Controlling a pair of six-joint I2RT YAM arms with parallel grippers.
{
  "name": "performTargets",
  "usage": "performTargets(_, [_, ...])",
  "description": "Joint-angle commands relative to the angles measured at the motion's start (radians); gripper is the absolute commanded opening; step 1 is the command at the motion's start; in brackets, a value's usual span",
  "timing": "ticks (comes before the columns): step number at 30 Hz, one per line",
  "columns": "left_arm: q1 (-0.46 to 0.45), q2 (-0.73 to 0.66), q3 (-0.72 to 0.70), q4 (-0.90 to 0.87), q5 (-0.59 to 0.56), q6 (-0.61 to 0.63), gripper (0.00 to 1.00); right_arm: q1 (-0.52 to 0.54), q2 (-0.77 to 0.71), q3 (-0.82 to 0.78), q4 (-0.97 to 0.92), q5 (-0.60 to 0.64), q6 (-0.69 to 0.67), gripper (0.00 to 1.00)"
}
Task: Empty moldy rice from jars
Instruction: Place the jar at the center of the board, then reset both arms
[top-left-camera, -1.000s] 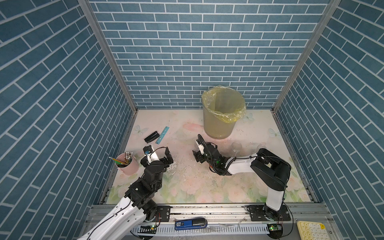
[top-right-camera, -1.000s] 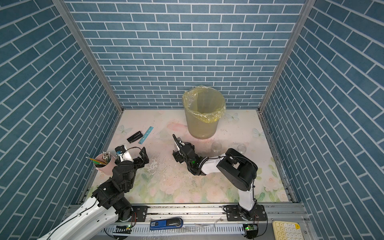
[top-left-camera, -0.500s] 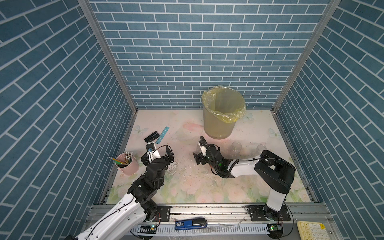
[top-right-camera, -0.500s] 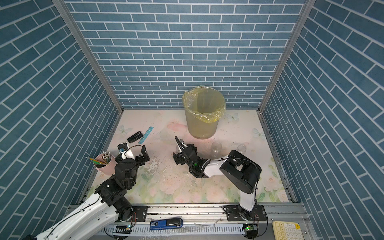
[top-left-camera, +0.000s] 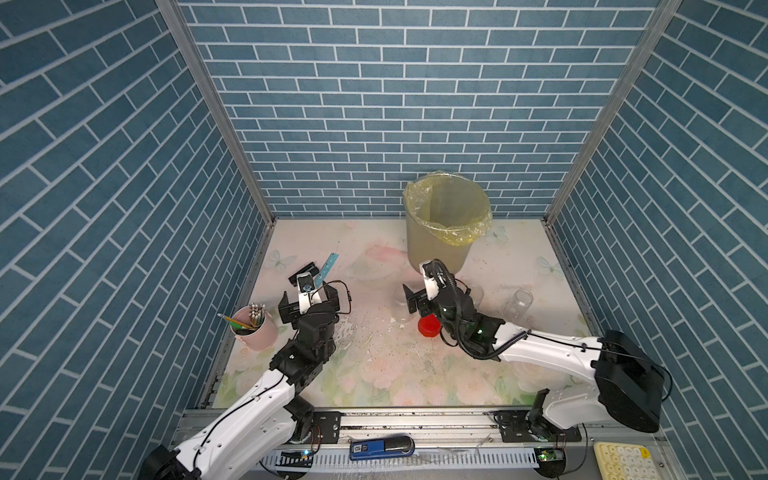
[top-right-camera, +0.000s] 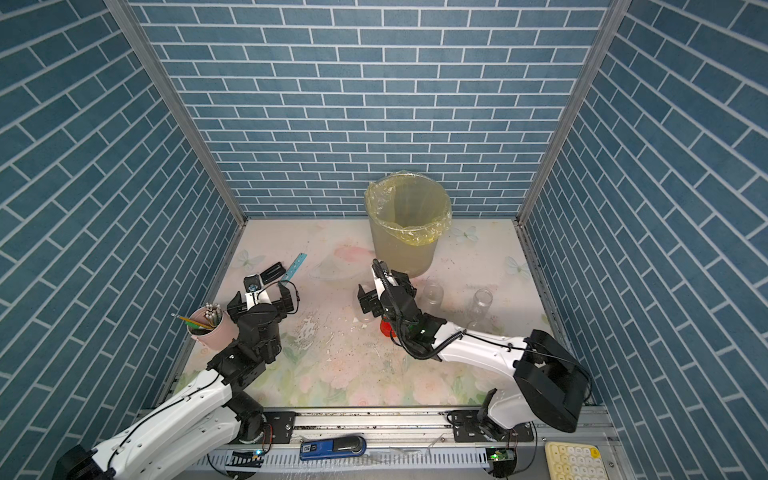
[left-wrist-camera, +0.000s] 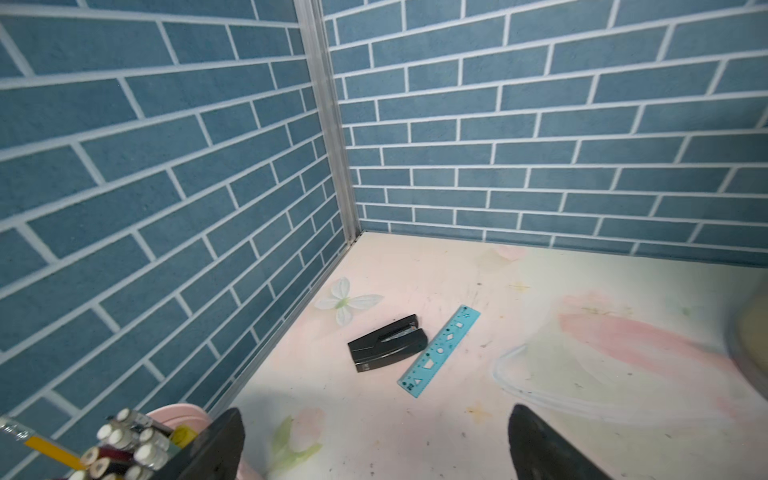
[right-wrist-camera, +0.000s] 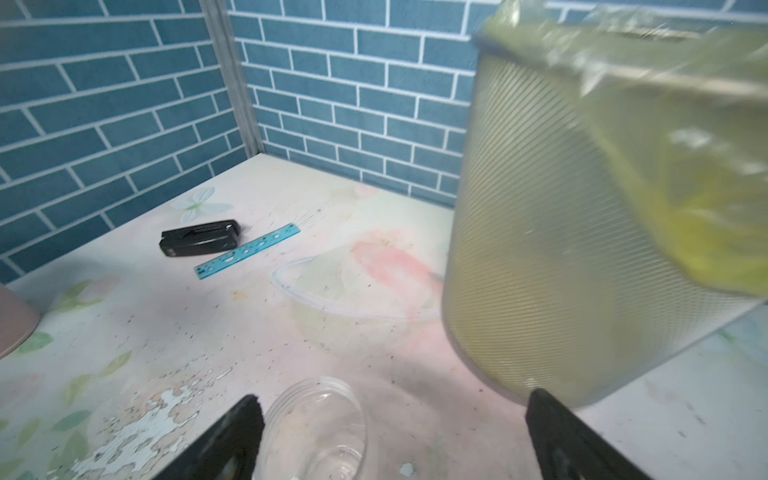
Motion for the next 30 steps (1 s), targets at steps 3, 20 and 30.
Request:
performTargets(3, [0.093,0.049,-0.033,0.142,0.048,0.062,1.0,-0.021,-0.234,-0.042,-0.14,0.166,-0.094,0.99])
performTargets(20, [0.186,0.149,-0.07,0.237,0.136,0.096,0.99,-0.869,-0.522,-0.102,-0.479,0.057,0.114,0.99])
performTargets(30, [0.218,0.202,-0.122,0.351,0.203,0.094,1.0,-1.199,-0.245,-0.141,-0.256,-0.073,0.141,0.99])
